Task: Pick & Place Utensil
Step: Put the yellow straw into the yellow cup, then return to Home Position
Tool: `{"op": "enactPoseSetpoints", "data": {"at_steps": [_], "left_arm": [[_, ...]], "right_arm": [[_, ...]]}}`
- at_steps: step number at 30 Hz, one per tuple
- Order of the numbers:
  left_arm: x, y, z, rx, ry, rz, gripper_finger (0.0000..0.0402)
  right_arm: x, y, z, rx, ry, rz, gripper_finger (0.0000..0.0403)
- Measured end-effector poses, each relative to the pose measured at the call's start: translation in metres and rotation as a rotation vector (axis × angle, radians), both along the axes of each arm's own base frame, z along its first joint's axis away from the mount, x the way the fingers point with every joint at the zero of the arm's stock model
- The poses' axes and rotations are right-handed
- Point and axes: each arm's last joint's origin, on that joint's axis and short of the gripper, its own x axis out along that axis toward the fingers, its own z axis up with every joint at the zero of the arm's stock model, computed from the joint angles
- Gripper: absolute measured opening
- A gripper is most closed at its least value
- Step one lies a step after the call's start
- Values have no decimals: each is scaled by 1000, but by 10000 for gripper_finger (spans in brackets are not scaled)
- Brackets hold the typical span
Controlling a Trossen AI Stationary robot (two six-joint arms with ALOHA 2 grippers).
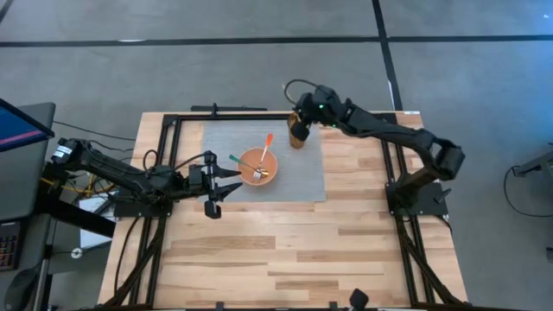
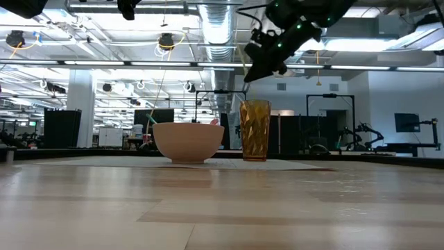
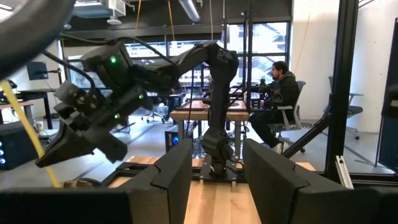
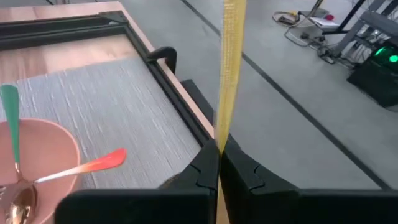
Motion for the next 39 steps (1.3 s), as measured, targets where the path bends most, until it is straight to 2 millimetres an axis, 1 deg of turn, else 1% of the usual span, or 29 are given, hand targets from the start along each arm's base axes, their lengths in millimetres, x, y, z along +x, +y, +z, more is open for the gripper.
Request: {"op": "enactPoseSetpoints", "data": {"at_steps": [3,6,10,16,21,24,27,30,33,36,39], "left_arm": [[0,0,0,0,0,0,145],[0,0,0,0,1,0,145],[0,0,0,1,3,1,145],[0,0,0,1,3,1,145],[0,0,0,1,3,1,145],[0,0,0,1,3,1,145],[0,0,0,1,3,1,145],[0,0,0,1,3,1,145],[-2,1,1,7,-1,8,145],[-9,3,8,-11,-38,36,145],[-23,7,19,8,-71,104,145]], "right_arm": [[7,0,-4,-1,-3,13,2],[9,-1,-7,4,5,13,5],[8,-1,-7,12,26,13,24],[6,5,4,4,15,23,70],[5,21,28,-37,-46,64,90],[3,35,49,-68,-100,102,95],[-1,56,75,-103,-167,156,98],[-11,83,104,-134,-240,231,98],[-27,111,127,-145,-285,316,98],[-50,135,141,-112,-291,388,98],[-74,153,142,-56,-237,453,98]]}}
